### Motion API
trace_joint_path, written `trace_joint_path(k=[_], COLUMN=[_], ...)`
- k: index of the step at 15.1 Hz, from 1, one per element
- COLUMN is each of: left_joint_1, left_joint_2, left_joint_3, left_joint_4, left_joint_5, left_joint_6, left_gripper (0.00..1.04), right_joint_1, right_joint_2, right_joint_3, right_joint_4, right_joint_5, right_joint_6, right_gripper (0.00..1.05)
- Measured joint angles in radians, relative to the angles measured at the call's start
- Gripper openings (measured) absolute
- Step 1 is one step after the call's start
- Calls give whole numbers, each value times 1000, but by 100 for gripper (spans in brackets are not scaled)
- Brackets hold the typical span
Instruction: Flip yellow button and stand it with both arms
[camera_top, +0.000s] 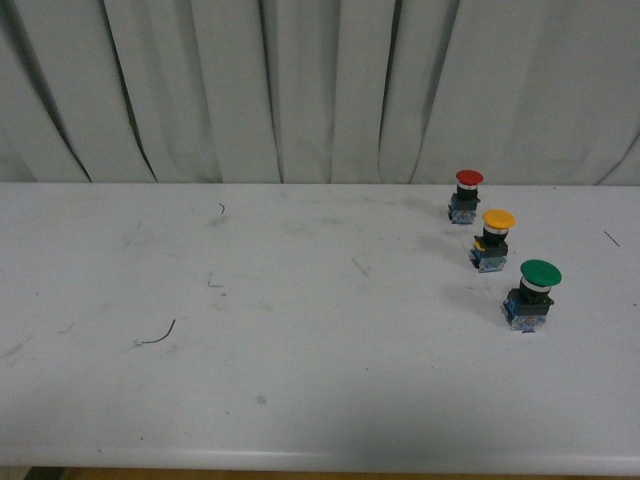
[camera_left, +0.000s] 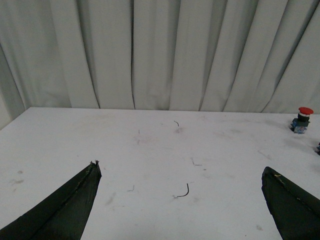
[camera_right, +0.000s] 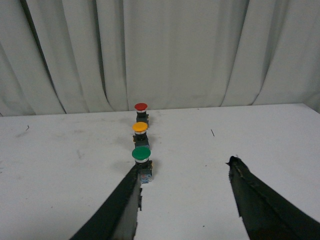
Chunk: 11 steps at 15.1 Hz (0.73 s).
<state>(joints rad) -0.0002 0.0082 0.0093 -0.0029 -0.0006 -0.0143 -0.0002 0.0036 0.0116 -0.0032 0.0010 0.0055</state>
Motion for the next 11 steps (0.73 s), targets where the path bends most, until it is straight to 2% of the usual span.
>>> trace_joint_path(k=[3, 4, 6, 11], left_joint_1=[0, 0, 0, 0], left_joint_2=[0, 0, 0, 0], left_joint_3=[0, 0, 0, 0], left_joint_4=[0, 0, 0, 0], left_joint_5=[0, 0, 0, 0], left_joint_6=[0, 0, 0, 0], left_gripper=[98, 98, 98, 98], right_joint_1=[0, 0, 0, 0], right_joint_2=[0, 0, 0, 0], right_joint_3=[0, 0, 0, 0], right_joint_4=[0, 0, 0, 0], right_joint_5=[0, 0, 0, 0], right_joint_6=[0, 0, 0, 0], right_gripper=[65, 72, 98, 98])
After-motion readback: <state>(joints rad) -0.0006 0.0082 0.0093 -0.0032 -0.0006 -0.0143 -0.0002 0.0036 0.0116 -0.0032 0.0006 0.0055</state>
